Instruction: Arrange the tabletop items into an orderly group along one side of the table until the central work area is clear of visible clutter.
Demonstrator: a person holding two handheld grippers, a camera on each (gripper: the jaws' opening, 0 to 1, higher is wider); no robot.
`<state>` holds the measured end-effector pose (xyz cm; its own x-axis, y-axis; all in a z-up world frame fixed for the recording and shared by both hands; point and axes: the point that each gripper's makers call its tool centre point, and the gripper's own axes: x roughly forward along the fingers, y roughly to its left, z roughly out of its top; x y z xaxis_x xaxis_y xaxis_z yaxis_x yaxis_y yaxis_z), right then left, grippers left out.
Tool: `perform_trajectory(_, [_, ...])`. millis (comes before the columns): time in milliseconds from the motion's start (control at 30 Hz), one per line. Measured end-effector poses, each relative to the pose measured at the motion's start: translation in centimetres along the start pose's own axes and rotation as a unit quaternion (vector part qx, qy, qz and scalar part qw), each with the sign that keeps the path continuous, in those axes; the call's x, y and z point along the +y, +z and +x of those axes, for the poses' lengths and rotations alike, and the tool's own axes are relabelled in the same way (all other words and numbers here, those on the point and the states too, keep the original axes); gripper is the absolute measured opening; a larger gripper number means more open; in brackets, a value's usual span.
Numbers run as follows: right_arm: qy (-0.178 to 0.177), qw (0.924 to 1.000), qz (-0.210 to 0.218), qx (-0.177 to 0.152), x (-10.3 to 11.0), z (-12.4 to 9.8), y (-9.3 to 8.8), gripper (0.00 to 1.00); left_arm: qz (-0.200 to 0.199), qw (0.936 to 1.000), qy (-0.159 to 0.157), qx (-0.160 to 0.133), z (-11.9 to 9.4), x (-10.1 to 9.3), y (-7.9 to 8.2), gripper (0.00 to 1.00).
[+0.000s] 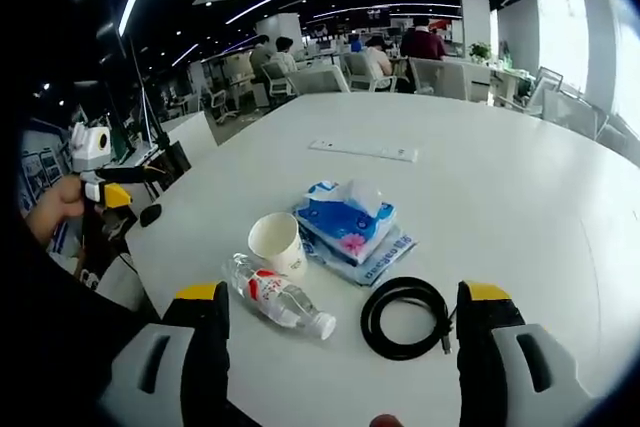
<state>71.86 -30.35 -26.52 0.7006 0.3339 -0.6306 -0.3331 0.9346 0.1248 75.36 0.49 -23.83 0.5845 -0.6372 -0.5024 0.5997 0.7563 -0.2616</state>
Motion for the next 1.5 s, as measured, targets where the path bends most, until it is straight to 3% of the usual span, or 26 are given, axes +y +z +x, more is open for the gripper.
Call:
perform_trajectory(733, [0.006, 0.9998, -0.016, 0.008, 0.9, -0.1, -0.9, 0.90, 0.009, 0.9999, -0.012, 0.006, 0.4, -0.2, -0.3, 0.97])
perform_trajectory(1500, [0.050, 0.9933, -0.088, 0.054, 1.9, 2.5, -3.2, 0.85, 0.015, 0.9997, -0.015, 0.008, -0.2, -0.9, -0.9, 0.97])
